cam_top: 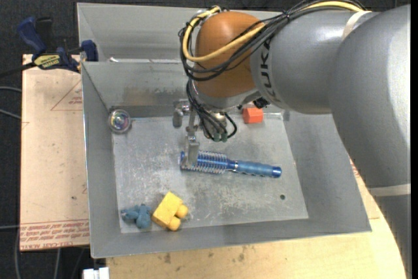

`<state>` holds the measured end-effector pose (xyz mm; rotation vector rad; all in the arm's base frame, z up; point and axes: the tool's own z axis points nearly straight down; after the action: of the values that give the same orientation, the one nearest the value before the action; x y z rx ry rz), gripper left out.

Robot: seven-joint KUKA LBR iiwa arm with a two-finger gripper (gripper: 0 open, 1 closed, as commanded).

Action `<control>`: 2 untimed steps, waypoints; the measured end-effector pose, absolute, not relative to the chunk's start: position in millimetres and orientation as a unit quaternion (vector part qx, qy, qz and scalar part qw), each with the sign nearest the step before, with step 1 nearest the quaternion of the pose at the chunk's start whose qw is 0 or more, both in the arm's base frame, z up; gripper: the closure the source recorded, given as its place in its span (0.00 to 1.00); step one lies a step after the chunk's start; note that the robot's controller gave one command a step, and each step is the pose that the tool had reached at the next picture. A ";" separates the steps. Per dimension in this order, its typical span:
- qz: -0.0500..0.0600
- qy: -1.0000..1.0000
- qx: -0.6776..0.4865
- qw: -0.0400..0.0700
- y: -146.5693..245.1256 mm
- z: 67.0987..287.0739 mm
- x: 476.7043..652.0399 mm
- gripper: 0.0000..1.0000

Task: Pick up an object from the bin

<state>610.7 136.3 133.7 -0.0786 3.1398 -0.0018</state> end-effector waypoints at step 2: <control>0.001 0.998 -0.058 0.000 65.7 70.6 589.5 1.00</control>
Offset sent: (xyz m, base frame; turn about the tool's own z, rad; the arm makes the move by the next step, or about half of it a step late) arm -0.0210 -0.0710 -0.0623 -0.0698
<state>589.5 65.7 70.6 -0.1837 3.1372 0.0027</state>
